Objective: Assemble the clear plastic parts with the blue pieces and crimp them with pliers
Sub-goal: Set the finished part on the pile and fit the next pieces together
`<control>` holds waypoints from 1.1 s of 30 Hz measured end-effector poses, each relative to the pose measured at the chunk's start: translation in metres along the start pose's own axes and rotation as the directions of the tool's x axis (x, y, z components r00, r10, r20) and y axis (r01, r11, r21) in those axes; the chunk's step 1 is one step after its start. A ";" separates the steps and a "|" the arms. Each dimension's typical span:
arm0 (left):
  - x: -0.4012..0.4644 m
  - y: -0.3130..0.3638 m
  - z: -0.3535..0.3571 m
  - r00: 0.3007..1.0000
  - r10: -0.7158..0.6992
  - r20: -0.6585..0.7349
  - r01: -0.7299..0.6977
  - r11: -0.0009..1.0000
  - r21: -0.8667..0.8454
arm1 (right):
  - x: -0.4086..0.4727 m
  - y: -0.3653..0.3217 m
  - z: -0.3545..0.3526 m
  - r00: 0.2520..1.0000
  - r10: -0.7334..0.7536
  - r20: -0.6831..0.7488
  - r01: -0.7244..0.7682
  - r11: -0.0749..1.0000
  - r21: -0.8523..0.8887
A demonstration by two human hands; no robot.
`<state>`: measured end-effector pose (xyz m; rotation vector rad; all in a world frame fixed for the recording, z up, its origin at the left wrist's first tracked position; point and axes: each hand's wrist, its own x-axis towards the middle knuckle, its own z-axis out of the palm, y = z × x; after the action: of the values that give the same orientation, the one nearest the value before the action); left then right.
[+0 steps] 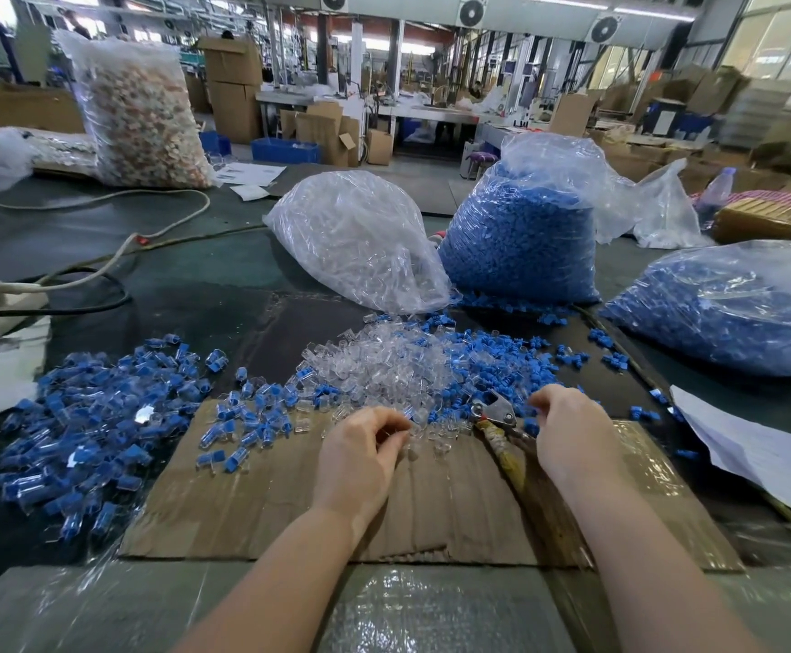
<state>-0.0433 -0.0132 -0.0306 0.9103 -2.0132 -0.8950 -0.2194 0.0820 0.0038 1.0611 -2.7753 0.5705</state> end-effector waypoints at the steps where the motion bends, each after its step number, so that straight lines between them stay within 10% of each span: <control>1: 0.000 0.000 0.001 1.000 -0.006 -0.001 0.006 1.000 -0.015 | 0.003 0.002 -0.002 0.999 0.011 0.046 -0.010 1.000 -0.016; 9: 0.001 -0.001 0.002 1.000 -0.012 0.002 0.012 0.999 -0.035 | 0.011 0.006 -0.001 0.979 0.024 0.204 -0.020 1.000 -0.023; 33: 0.002 -0.003 -0.001 0.999 0.037 0.006 -0.038 0.998 0.047 | -0.053 -0.045 0.030 0.949 -0.287 -0.131 0.314 0.894 0.320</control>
<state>-0.0427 -0.0169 -0.0321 0.8940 -2.0566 -0.8332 -0.1496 0.0725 -0.0226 1.4639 -2.4231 1.0425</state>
